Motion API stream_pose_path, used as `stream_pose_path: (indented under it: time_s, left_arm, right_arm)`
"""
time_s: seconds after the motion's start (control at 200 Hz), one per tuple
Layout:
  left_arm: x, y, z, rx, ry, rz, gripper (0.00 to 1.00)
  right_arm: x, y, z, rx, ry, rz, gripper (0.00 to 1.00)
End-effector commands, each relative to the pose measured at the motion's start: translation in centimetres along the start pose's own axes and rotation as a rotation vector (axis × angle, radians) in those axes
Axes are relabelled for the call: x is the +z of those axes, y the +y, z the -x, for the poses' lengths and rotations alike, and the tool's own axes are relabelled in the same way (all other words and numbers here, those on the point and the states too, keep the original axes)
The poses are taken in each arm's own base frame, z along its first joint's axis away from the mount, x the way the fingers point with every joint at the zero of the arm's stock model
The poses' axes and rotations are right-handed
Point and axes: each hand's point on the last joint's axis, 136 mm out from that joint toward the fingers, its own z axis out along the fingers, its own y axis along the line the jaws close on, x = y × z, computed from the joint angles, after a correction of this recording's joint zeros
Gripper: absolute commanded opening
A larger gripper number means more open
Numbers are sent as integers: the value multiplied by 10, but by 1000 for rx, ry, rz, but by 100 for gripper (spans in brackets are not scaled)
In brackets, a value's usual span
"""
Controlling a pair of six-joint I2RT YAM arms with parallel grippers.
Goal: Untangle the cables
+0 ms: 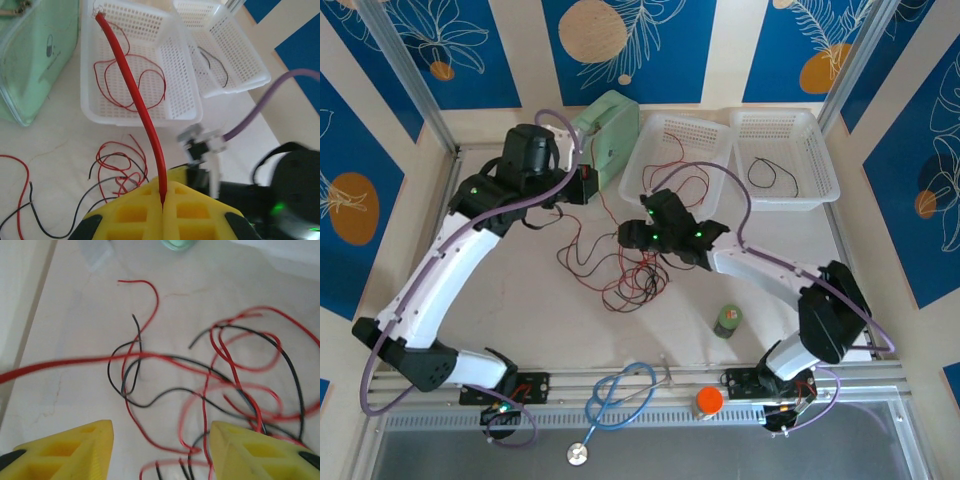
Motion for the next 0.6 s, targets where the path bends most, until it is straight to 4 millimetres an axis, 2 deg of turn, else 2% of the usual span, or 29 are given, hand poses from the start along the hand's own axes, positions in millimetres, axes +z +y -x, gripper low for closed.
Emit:
stream_pose_path:
  time_s: [0.0,0.18,0.325,0.45,0.495,0.595]
  left_arm:
    - [-22,-7,7,30,-25,-3,0]
    - [-36,-14,17,27,-64,-21,0]
    - [-46,-22,24,26,-80,-49,0]
    - [-52,-24,25,24,-89,-56,0]
    - [-53,-24,25,24,-91,-54,0]
    - [-56,-23,24,26,-93,-49,0]
  right_arm:
    - [7,14,19,-205,-106,33,55]
    - [22,-1,12,-279,-99,55,57]
    - [37,1,10,-278,-90,81,55]
    - [45,11,16,-274,-112,100,52]
    - [46,14,18,-270,-116,98,47]
    - [42,17,23,-265,-132,86,29]
